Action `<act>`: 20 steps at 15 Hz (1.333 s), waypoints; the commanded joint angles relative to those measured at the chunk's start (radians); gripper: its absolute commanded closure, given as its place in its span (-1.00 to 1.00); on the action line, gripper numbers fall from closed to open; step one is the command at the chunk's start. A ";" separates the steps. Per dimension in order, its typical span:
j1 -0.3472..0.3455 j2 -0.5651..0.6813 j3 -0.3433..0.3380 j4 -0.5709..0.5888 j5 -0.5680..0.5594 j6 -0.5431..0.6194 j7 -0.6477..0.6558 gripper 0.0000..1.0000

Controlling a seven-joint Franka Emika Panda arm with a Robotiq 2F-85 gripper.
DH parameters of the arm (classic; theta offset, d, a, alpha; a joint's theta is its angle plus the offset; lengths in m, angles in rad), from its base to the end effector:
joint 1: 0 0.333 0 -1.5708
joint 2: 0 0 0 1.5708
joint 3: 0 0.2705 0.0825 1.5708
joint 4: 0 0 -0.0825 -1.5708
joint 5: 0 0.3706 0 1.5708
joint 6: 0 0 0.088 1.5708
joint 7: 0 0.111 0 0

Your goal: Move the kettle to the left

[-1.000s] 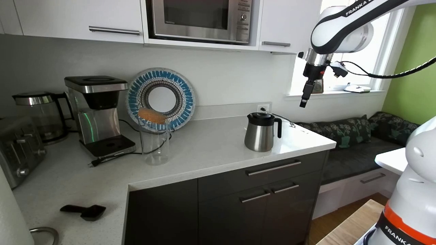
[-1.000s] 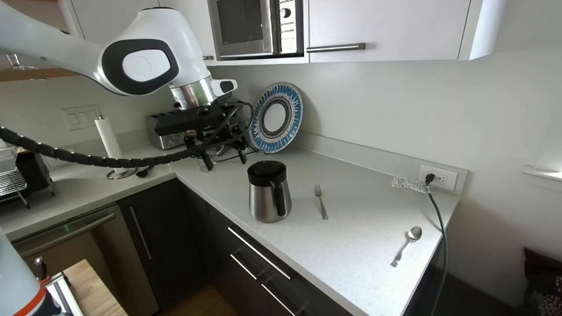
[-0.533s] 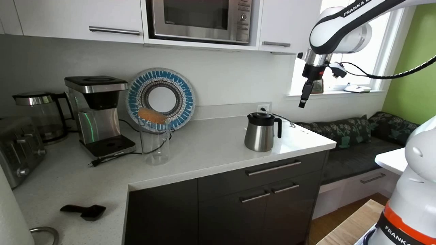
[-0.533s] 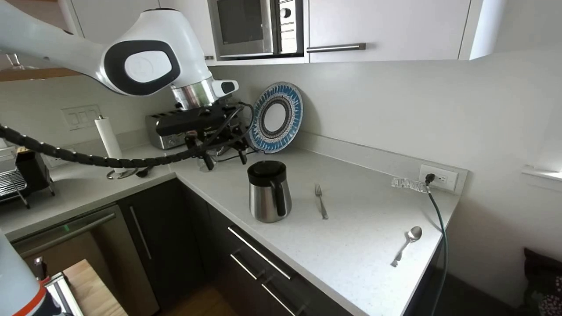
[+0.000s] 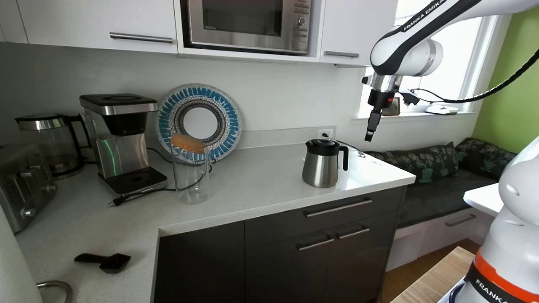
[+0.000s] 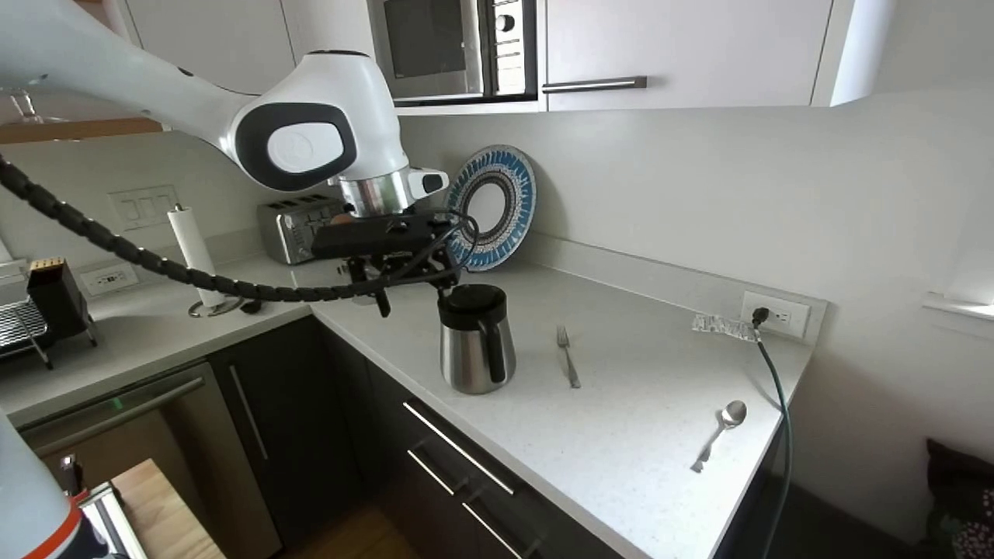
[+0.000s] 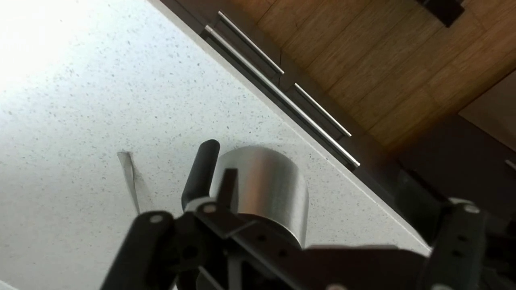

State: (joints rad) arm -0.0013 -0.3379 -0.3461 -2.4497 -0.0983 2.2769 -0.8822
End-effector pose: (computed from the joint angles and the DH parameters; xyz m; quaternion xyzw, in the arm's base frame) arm 0.4272 -0.1558 0.3913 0.9521 0.2960 0.0707 0.0289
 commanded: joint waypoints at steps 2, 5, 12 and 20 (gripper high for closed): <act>-0.026 0.103 0.004 0.059 0.094 0.018 -0.108 -1.00; -0.042 0.148 0.013 0.083 0.130 0.036 -0.147 -1.00; -0.072 0.286 0.035 0.158 0.255 0.084 -0.296 -1.00; -0.129 0.425 0.118 0.284 0.325 0.095 -0.378 -1.00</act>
State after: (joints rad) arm -0.0943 0.0290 -0.2677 -2.2206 0.1905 2.3770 -1.2149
